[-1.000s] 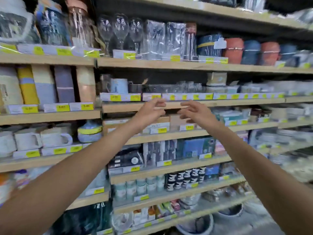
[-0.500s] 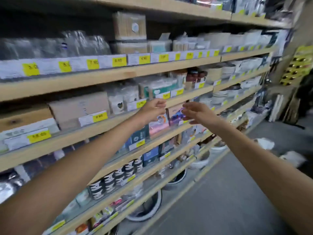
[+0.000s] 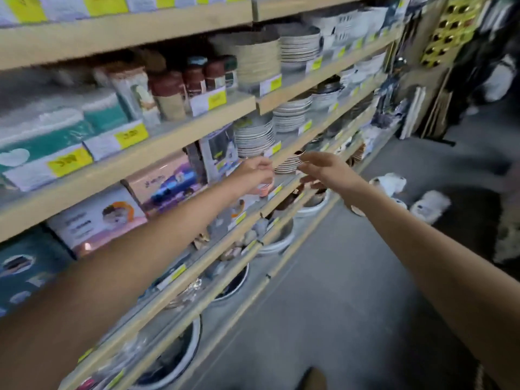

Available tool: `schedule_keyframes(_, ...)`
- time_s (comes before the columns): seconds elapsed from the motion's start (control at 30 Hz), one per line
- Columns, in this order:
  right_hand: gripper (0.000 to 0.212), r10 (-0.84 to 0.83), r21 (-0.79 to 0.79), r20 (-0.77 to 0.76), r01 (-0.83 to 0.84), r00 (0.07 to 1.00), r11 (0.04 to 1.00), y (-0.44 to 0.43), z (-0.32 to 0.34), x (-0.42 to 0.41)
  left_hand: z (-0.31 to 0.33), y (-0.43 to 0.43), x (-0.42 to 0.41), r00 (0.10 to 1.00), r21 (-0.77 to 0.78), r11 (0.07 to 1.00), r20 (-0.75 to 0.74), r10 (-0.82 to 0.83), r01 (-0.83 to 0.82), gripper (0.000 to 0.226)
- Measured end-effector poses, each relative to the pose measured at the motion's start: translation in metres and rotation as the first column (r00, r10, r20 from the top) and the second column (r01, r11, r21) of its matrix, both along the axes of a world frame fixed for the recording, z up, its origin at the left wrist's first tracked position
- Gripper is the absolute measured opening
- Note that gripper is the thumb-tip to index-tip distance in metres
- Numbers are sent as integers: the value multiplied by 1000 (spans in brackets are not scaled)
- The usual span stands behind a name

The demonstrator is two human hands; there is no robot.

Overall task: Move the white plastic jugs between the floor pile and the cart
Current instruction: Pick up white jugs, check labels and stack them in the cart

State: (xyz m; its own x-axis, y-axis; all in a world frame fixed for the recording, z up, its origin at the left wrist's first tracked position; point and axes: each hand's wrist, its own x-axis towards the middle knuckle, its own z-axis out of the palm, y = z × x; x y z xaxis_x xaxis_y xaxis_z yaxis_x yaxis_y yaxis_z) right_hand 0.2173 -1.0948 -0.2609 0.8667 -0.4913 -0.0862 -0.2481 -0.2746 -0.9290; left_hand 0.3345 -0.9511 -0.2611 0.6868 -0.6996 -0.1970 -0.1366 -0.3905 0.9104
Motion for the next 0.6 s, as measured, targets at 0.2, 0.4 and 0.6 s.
schedule_keyframes(0.2,31,-12,-12,-90,11,996,1000,-135,-16,15,-17,-140,13,998,0,1000,-64,-28,28,32)
schedule_keyframes(0.4,30,-55,33,-155,60,986,998,-251,-45,27,-37,-257,24,989,22,994,-108,-103,106,38)
schedule_keyframes(0.6,24,-105,51,-205,118,973,992,-372,-80,52,-76,-384,62,973,83,973,-110,-204,214,43)
